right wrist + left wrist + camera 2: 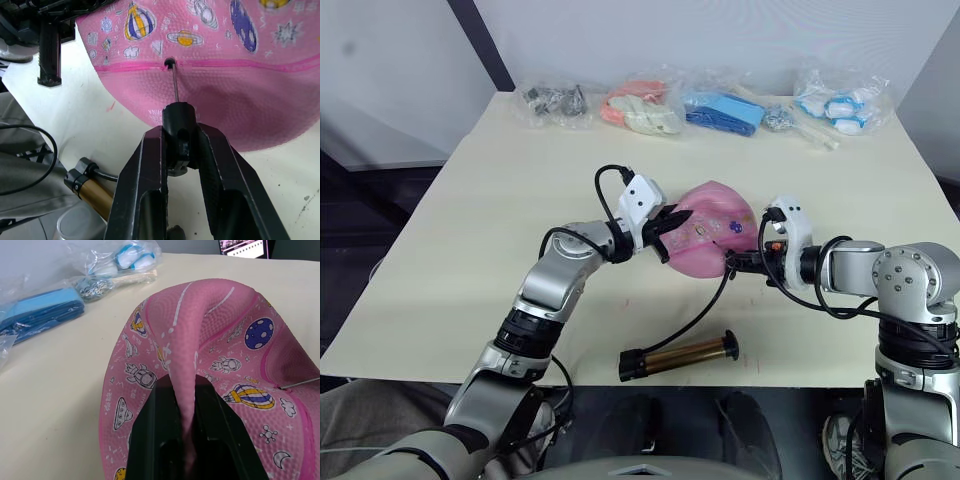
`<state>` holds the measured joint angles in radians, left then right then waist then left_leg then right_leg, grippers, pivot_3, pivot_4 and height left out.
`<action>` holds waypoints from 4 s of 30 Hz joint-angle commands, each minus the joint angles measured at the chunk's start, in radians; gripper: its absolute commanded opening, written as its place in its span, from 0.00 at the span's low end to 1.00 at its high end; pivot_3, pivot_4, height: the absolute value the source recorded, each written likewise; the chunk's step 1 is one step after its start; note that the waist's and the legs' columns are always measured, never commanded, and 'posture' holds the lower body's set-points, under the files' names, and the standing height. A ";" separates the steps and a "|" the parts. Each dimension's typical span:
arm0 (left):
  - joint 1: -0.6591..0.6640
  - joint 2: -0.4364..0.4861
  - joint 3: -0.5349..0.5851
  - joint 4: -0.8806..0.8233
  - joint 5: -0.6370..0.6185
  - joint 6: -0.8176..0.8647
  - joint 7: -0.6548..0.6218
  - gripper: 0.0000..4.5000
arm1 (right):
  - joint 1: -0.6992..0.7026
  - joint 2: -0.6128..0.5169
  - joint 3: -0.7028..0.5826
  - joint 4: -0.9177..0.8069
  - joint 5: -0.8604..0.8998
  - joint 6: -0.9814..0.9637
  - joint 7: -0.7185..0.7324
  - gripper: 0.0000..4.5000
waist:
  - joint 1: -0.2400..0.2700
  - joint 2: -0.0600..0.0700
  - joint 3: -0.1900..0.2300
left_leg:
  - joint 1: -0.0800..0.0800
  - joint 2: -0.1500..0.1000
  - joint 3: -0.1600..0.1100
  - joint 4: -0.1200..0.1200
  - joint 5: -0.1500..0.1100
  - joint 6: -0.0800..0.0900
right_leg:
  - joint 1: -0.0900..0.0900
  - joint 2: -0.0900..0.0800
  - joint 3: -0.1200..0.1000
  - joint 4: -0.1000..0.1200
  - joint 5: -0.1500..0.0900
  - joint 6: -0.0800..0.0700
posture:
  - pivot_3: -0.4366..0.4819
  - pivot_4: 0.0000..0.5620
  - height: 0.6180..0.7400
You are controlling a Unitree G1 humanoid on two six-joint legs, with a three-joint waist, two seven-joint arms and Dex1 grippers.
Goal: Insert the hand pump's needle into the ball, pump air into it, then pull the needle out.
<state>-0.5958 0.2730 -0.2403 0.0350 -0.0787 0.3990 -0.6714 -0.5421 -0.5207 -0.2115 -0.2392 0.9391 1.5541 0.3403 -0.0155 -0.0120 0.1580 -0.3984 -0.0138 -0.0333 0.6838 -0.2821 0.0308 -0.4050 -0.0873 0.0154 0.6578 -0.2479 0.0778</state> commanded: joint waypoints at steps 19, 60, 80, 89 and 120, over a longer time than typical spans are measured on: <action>0.017 0.011 -0.017 -0.001 0.006 -0.018 -0.023 0.01 | -0.009 -0.012 0.023 -0.048 -0.020 0.011 0.055 0.07 | 0.000 0.000 0.000 | 0.000 0.000 0.000 0.000 0.000 0.000 | 0.000 0.000 0.000 0.000 0.000 0.000 | 0.48 0.27 0.97; 0.032 0.028 -0.030 0.009 0.004 -0.040 -0.062 0.01 | -0.098 -0.037 0.087 0.085 0.009 0.060 0.033 0.07 | -0.002 0.000 0.000 | 0.000 0.000 0.000 0.000 0.000 0.000 | 0.000 0.000 0.000 0.000 0.000 0.000 | 0.48 0.27 0.97; 0.028 0.021 -0.043 0.020 0.003 -0.061 -0.074 0.01 | -0.286 -0.050 0.103 0.487 0.530 0.060 -0.469 0.07 | -0.022 0.000 0.000 | 0.001 0.001 0.001 -0.001 0.000 0.000 | 0.000 0.000 0.001 0.001 0.000 0.000 | 0.48 0.27 0.97; 0.032 0.014 -0.032 0.025 -0.002 -0.063 -0.073 0.01 | -0.274 -0.086 0.128 0.497 0.670 0.060 -0.609 0.07 | -0.021 0.000 0.000 | 0.001 0.001 0.001 -0.001 0.000 0.000 | 0.000 0.000 0.001 0.001 0.000 0.000 | 0.48 0.27 0.97; 0.021 0.030 -0.033 0.089 0.029 -0.102 -0.064 0.01 | -0.169 -0.295 0.356 0.354 1.033 -0.184 -0.734 0.07 | 0.000 0.000 0.000 | -0.001 0.001 0.000 -0.001 0.000 0.001 | 0.000 0.000 0.000 -0.001 0.000 0.000 | 0.48 0.27 0.97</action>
<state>-0.5873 0.2945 -0.2444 0.0918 -0.0714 0.2864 -0.7176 -0.7178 -0.7999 0.1427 0.1440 1.9466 1.3800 -0.3993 -0.0152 -0.0121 0.1580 -0.3993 -0.0127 -0.0329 0.6832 -0.2822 0.0313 -0.4050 -0.0874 0.0154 0.6565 -0.2479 0.0776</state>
